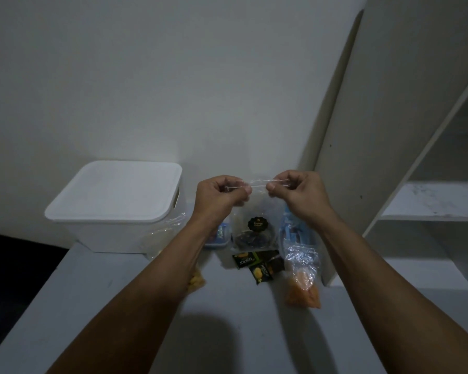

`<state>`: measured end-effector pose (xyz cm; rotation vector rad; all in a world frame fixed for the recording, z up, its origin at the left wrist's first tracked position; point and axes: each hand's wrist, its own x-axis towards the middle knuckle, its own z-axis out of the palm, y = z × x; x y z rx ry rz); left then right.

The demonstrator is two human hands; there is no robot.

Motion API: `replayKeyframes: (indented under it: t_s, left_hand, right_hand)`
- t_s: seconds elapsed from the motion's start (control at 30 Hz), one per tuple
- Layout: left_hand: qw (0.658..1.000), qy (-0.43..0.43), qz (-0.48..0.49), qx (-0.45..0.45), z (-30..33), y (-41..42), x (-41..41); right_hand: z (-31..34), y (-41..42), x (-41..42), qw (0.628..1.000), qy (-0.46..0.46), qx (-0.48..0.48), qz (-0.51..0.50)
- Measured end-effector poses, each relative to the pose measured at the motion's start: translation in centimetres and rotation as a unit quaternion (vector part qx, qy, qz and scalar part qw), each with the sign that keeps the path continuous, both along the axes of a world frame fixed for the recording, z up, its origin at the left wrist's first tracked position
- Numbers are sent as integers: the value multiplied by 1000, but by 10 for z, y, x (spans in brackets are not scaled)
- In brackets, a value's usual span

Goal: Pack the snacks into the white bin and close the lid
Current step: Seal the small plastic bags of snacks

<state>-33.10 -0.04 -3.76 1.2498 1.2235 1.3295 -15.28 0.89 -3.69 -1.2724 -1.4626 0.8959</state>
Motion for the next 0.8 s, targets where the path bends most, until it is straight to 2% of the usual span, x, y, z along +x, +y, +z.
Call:
replayKeyframes:
  t_s: [0.17,0.3,0.5,0.67,0.8]
  left_hand:
    - [1000,8,6,2,5,-1,1]
    - [999,37,-2,11,4,-2,4]
    - [1000,7,20,-6,4,-2,-2]
    - [998,55,34,-1,7,-7,5]
    - [998,66,15,14,6,-7,7]
  right_hand:
    - [1,0,1,999,-12,-15,32]
    - [6,2,1,997,-56,-28,51]
    - [10,2,2,997,-64,-11,41]
    - [13,5,-1,986,-152,2,71]
    - [10,10,-5,981,-190,19,43]
